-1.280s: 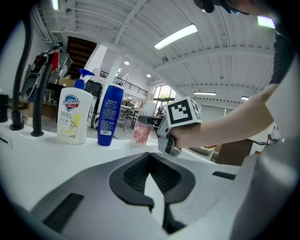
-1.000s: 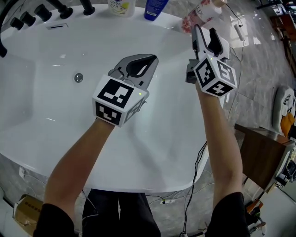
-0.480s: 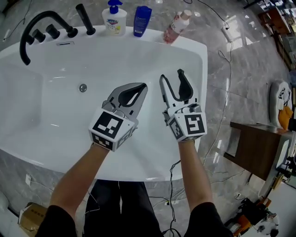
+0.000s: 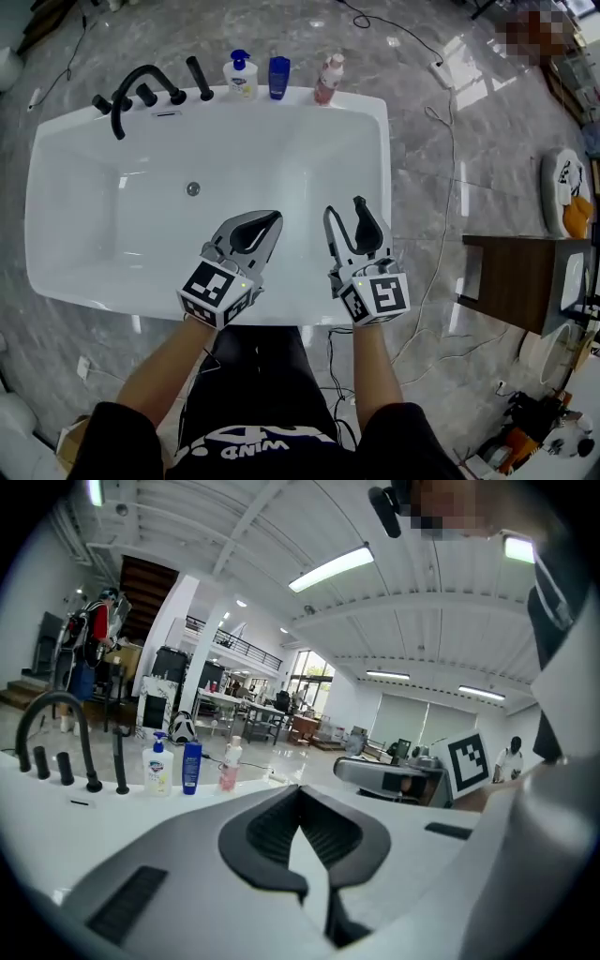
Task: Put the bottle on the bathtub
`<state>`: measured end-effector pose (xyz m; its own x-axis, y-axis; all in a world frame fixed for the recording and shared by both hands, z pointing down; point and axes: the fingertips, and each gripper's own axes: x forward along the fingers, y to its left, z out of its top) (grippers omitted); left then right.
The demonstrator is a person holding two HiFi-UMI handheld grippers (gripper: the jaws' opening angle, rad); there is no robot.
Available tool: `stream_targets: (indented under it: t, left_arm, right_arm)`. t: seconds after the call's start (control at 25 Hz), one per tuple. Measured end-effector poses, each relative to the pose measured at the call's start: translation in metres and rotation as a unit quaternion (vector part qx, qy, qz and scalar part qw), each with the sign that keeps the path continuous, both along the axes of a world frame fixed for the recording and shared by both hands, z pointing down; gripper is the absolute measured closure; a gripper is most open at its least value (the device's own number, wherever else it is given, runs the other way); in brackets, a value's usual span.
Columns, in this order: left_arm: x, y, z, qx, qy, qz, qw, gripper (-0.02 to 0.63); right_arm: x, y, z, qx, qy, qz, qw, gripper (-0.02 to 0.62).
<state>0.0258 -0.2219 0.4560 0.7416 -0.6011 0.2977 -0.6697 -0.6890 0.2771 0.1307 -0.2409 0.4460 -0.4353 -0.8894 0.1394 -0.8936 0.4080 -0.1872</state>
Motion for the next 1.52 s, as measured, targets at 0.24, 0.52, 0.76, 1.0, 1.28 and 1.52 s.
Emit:
stream_targets:
  t: [0.24,0.52,0.76,1.0,1.28,1.52]
  left_arm:
    - [-0.013,0.059,-0.062,0.013,-0.004,0.016,0.9998,0.598]
    - [-0.026,0.089,-0.105,0.047,-0.001,0.026,0.9986,0.598]
    - [-0.039,0.111,-0.119,0.059,-0.006,0.031,0.9978,0.597]
    - [-0.039,0.113,-0.118,0.074,-0.007,0.019,0.997,0.598]
    - [-0.036,0.113,-0.115,0.088,-0.005,0.015,0.996,0.598]
    - [-0.039,0.117,-0.107,0.088,-0.008,0.01,0.9961,0.598]
  right_arm:
    - [-0.003,0.074,-0.054,-0.017,-0.01,0.004,1.0,0.355]
    - [-0.031,0.128,-0.083,-0.022,0.01,-0.042,0.999,0.37]
    - [-0.026,0.153,-0.1,-0.011,-0.008,-0.026,1.0,0.41]
    - [-0.018,0.161,-0.098,-0.003,-0.006,-0.015,1.0,0.524]
    - [-0.014,0.16,-0.098,0.014,-0.005,-0.01,1.0,0.571]
    - [-0.012,0.166,-0.089,0.007,0.004,-0.008,1.0,0.571]
